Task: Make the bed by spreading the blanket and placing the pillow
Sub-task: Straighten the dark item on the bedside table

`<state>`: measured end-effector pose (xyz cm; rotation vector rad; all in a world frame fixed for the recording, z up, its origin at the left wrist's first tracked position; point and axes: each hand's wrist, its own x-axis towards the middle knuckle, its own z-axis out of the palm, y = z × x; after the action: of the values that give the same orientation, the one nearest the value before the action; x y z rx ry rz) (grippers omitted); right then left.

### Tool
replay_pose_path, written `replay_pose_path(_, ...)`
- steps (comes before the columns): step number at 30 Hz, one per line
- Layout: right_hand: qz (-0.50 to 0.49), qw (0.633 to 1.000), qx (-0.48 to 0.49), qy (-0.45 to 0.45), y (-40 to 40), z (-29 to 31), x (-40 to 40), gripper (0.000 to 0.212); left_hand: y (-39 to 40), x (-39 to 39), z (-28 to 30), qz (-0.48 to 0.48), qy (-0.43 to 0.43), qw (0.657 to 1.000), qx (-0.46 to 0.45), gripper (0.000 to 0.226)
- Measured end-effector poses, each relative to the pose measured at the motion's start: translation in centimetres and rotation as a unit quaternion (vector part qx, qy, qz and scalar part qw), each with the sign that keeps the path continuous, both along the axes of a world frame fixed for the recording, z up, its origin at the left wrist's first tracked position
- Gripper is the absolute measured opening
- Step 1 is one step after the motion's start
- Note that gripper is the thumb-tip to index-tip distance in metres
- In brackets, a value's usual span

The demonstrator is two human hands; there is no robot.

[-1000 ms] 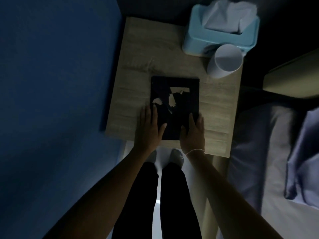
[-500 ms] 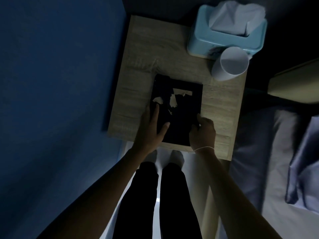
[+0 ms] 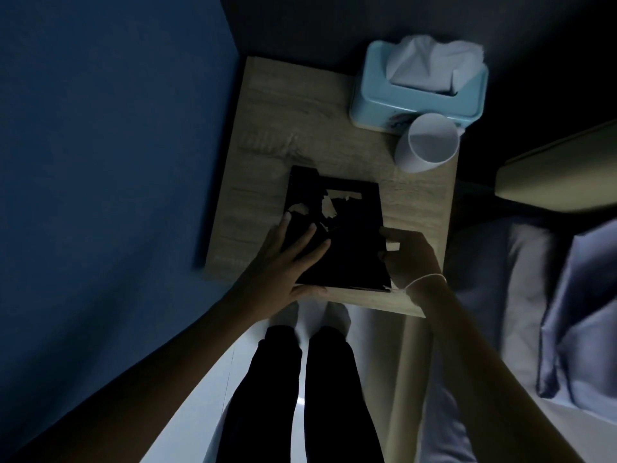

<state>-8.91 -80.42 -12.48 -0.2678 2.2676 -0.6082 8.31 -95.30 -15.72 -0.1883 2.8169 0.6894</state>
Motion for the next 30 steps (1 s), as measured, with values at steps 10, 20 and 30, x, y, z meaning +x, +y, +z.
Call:
replay_pose_path(10, 0.068, 0.997, 0.000, 0.044, -5.3, -0.2, -2.5, 0.032, -1.2, -0.4, 0.9, -0.037, 0.109, 0.993, 0.008, 0.058)
replay_pose_path(20, 0.043, 0.990, -0.054, -0.120, -12.5, -1.4, -5.1, 0.047, -2.2, -0.6, 1.7, -0.032, 0.080, 0.996, 0.028, 0.057)
replay_pose_path(30, -0.046, 0.942, -0.150, -0.297, -9.9, 2.0, -6.6, 0.038, -3.1, -2.2, 4.3, 0.016, 0.069, 0.994, 0.089, 0.055)
